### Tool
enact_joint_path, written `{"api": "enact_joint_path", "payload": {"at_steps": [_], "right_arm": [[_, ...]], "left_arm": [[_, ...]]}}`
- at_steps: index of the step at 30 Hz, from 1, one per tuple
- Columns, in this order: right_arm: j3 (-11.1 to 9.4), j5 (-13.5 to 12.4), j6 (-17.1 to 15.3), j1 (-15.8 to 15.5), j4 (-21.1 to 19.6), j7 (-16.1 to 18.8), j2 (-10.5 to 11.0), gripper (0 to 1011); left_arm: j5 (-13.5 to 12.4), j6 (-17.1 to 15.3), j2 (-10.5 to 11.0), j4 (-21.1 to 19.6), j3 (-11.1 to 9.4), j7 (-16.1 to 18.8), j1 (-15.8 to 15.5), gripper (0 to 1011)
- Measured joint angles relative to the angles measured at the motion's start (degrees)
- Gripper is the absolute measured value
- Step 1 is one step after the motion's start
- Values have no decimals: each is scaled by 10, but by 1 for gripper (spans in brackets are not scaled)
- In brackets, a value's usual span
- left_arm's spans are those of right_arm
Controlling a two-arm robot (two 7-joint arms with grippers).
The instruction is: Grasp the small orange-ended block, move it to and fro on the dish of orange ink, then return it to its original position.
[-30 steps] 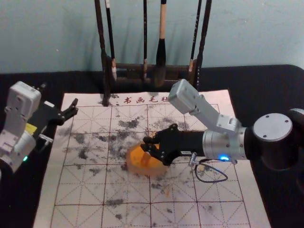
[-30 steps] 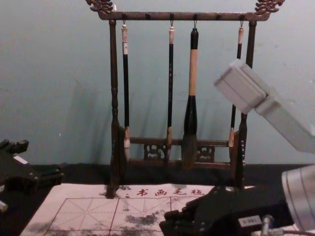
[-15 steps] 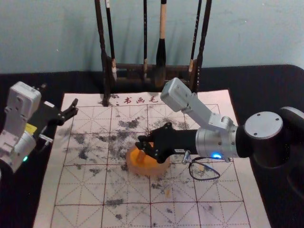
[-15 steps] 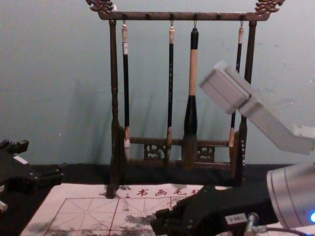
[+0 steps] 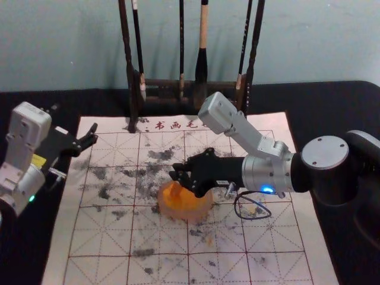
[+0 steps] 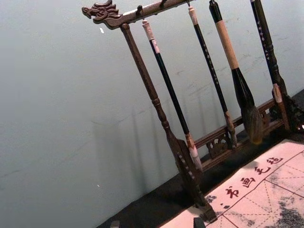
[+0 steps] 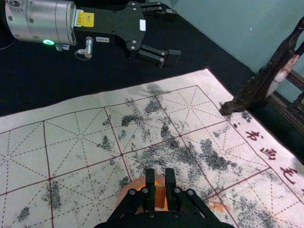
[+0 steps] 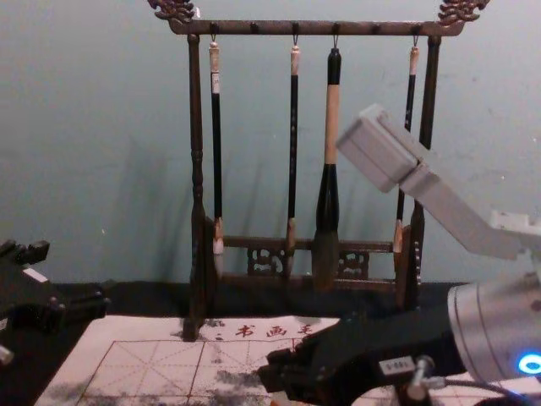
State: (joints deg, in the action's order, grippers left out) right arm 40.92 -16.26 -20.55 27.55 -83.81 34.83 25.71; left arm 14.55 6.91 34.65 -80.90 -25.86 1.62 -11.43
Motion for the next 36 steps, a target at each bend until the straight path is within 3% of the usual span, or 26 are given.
{"api": "enact_joint_path", "payload": {"at_steps": [17, 36], "right_arm": [[-10, 6, -1, 1, 7, -6, -3, 130], [-24, 4, 3, -3, 9, -3, 9, 130]], "left_arm": [[0, 0, 0, 0, 0, 0, 0, 1001], [0, 0, 0, 0, 0, 0, 0, 1001]]}}
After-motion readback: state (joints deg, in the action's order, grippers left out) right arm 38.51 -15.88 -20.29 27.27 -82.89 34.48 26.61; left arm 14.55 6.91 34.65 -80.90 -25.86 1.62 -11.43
